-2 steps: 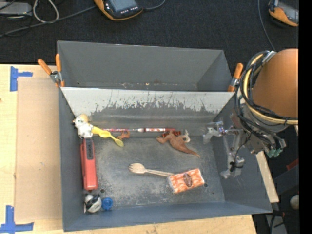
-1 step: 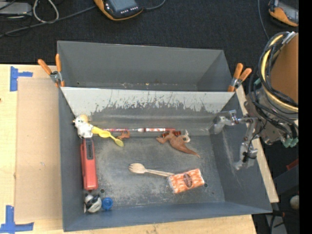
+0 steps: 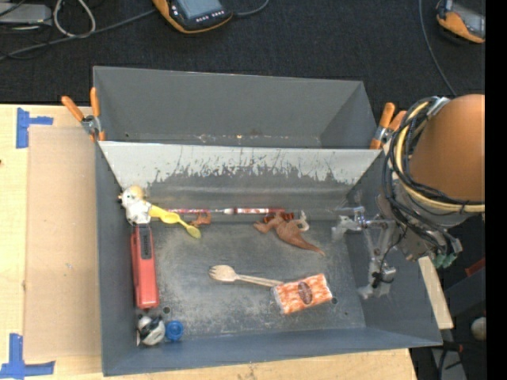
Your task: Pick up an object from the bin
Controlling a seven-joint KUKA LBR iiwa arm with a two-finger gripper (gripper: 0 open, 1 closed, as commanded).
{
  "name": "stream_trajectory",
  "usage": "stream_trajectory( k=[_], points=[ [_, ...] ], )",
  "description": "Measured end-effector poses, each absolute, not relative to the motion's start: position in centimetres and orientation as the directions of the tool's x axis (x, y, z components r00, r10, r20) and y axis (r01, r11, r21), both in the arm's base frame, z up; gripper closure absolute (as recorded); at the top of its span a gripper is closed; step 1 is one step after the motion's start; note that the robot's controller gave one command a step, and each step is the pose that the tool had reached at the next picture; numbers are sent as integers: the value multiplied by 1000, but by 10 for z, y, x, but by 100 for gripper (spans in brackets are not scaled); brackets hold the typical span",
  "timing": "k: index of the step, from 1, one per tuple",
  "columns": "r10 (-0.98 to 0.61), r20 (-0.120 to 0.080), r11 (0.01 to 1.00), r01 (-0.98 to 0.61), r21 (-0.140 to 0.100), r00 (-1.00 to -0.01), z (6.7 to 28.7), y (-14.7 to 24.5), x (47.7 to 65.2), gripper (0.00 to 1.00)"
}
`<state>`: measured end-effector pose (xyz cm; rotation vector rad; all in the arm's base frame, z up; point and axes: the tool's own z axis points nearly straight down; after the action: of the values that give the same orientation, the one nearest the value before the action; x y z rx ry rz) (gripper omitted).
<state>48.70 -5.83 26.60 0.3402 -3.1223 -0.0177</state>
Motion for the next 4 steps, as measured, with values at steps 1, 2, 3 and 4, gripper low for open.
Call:
stream_trajectory(
  k=[1,2,3,4],
  points=[
    [-319,-13,948,-319,7,-948,272,1,482,0],
    [-335,-7,942,-335,8,-942,206,3,491,0],
    [-308,-15,951,-308,8,-951,184,35,478,0],
    [-453,-9,891,-453,8,-891,164,9,481,0]
  ],
)
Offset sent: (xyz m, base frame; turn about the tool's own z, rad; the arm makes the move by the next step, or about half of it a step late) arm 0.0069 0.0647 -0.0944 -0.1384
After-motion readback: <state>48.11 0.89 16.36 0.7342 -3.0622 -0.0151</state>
